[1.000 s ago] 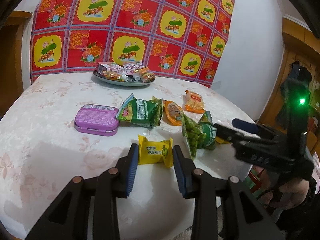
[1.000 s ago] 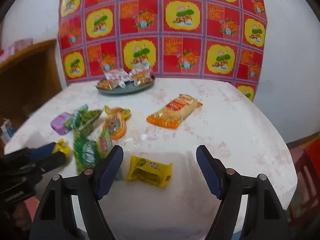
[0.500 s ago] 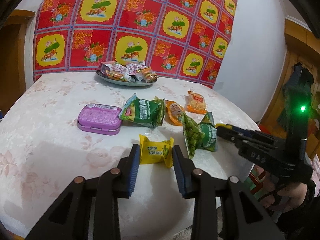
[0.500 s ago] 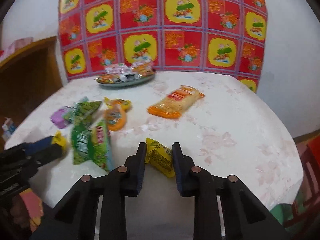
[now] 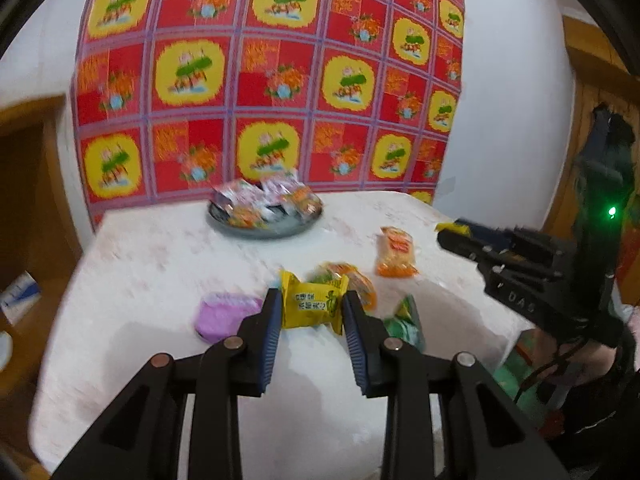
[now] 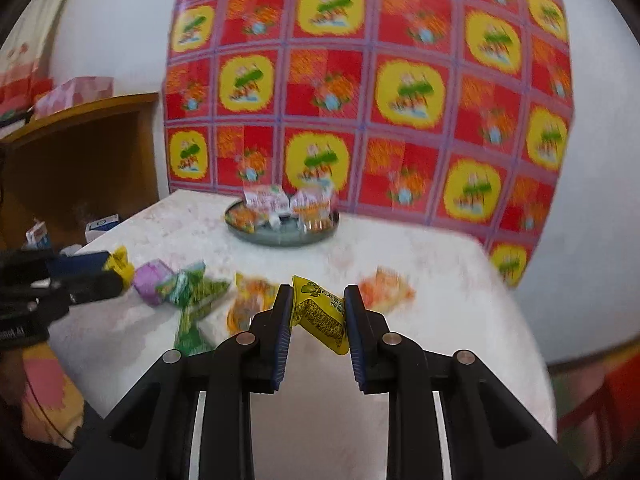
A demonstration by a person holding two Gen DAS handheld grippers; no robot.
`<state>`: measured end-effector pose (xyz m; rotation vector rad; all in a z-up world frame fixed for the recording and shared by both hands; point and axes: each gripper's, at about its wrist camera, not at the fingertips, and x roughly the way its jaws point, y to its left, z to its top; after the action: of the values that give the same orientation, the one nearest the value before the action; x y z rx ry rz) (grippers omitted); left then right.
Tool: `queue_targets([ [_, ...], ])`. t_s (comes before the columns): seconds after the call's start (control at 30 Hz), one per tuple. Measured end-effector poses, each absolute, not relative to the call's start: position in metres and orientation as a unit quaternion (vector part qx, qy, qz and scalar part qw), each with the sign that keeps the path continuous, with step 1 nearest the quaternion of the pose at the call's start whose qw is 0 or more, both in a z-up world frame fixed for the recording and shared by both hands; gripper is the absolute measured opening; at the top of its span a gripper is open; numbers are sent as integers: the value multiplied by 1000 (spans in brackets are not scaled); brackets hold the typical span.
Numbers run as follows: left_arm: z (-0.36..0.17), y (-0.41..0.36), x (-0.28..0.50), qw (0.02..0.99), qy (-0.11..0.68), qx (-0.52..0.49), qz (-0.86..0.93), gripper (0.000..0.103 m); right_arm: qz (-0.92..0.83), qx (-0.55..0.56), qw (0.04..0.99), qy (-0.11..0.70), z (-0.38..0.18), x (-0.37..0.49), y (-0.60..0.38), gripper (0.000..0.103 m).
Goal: Organize snacks
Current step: 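Carry both yellow packets over the plate, lower them and open both grippers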
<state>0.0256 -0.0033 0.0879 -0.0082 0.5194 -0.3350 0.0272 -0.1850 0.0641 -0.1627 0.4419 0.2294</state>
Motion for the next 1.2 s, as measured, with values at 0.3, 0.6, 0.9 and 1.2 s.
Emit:
queue_targets([
  [0.3,119,-2,71,949,278,49,-143,32,159,-125,955,218,103,77,-172,27],
  [0.6,120,26,172,942,312,25,-119,32,205,-130,939,244,110,159,-166,27],
  [0.9,88,44,253,923,367,-19,-111,32,220,-80,914,332,72,267,-174,28],
  [1.2,66,53,275,916,379,-55,-118,33,238,-43,895,375,38,299,-168,28],
])
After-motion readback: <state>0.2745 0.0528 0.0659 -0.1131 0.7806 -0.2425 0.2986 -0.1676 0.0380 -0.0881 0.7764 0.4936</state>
